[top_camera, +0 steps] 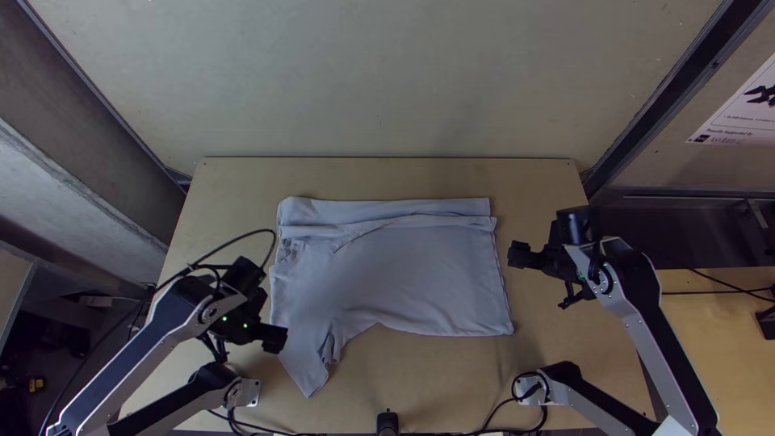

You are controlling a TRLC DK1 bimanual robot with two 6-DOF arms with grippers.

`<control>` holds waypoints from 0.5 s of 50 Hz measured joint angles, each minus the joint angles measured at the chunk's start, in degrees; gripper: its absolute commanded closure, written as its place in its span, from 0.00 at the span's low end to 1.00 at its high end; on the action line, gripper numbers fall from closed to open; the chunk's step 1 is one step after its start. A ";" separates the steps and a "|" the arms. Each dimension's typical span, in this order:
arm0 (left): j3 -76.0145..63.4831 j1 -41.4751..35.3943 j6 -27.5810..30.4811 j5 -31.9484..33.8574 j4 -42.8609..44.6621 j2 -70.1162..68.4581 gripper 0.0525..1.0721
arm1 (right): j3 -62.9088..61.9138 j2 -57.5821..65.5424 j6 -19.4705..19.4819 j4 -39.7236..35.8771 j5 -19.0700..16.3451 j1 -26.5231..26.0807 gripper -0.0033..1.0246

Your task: Fold the t-shirt

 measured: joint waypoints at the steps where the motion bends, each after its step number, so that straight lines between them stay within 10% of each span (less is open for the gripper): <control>1: -0.26 -0.46 0.00 0.02 0.00 0.07 0.04 | -0.17 0.00 0.00 0.00 0.00 0.02 0.05; 25: -5.64 -8.33 -0.50 -2.05 7.19 10.01 0.05 | -2.08 -0.04 -0.04 1.01 0.02 0.11 0.05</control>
